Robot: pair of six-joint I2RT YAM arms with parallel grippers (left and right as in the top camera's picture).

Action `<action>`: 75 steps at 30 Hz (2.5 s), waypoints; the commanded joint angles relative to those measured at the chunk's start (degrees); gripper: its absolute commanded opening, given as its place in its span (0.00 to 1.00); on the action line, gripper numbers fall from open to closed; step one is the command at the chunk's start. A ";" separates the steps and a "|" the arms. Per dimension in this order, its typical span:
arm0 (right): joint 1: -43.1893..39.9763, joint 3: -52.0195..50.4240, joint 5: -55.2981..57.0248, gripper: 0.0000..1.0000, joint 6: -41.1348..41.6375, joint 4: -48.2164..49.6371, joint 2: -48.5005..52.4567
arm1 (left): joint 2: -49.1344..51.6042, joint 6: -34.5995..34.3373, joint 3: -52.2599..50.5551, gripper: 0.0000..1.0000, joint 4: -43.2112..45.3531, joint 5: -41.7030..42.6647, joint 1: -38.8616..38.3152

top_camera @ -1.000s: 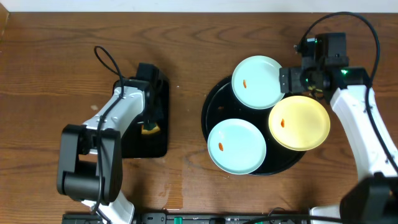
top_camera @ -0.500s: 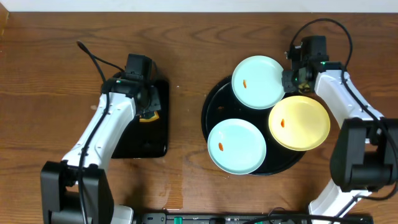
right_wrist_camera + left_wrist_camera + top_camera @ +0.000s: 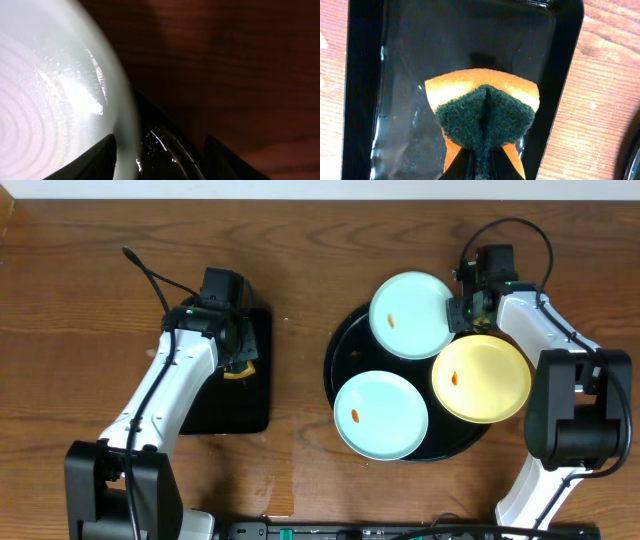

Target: Clean dirty plates on tray and stack at the side

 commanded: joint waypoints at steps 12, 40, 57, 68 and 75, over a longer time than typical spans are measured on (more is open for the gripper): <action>-0.31 0.74 -10.84 0.62 1.11 -6.86 -7.74 | -0.76 1.01 1.46 0.07 -1.14 0.13 0.09; -0.26 0.66 -8.98 0.13 8.87 -6.40 -1.01 | -0.76 0.98 1.46 0.08 -1.03 0.13 0.09; 2.36 0.68 -11.52 0.34 15.23 -10.45 -1.01 | -0.76 1.01 1.46 0.07 -1.05 0.13 0.09; 0.50 0.66 -12.24 0.15 -7.43 -3.02 -1.01 | -0.76 1.01 1.46 0.08 -1.05 0.13 0.09; 0.92 0.66 -12.15 0.24 -9.84 -2.56 0.37 | -0.76 0.98 1.46 0.07 -1.03 0.13 0.09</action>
